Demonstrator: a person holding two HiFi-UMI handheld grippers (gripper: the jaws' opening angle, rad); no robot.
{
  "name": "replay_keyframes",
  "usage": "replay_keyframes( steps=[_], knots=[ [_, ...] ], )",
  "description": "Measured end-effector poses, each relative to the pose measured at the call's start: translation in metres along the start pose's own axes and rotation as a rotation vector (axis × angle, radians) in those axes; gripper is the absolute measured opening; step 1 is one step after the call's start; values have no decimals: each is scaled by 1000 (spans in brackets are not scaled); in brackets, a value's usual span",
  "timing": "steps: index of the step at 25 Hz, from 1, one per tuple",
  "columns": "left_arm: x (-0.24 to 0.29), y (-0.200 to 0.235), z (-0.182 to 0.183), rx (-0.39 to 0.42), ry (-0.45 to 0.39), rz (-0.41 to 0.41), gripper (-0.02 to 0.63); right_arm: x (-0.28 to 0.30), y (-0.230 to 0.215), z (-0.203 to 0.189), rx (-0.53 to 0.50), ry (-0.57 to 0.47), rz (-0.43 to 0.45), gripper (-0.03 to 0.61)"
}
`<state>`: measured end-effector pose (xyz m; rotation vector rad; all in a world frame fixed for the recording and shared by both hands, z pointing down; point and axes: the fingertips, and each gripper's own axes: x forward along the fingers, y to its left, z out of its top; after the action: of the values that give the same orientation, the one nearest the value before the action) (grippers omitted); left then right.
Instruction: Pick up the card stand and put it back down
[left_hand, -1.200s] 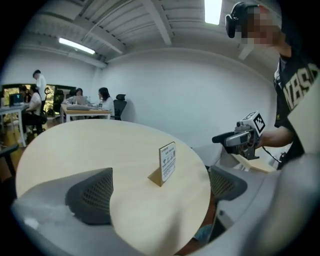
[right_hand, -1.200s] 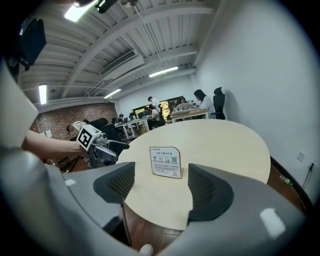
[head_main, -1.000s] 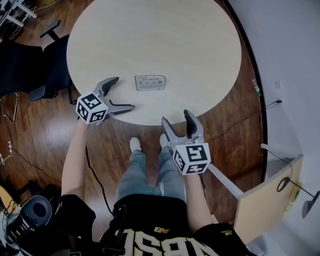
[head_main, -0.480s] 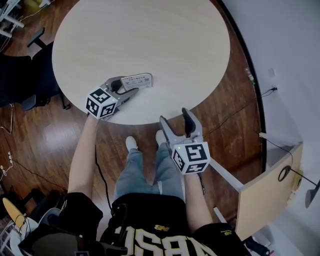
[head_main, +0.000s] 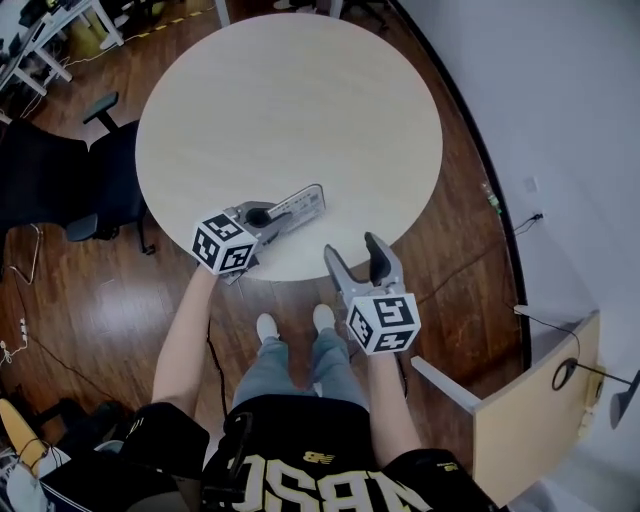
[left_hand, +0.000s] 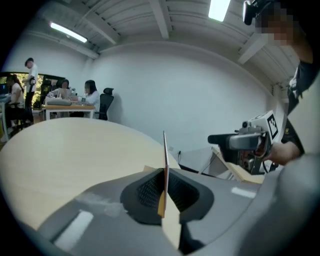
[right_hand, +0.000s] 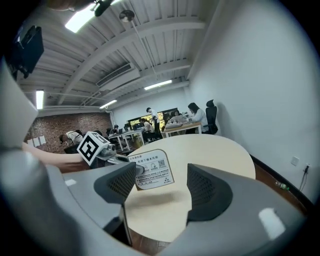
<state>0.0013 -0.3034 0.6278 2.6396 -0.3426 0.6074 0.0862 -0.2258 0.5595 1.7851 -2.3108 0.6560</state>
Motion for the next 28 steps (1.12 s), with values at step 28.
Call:
replay_keyframes(
  steps=[28],
  knots=[
    [-297, -65, 164, 169, -631, 982, 17, -13, 126, 218, -261, -398, 93, 327]
  ],
)
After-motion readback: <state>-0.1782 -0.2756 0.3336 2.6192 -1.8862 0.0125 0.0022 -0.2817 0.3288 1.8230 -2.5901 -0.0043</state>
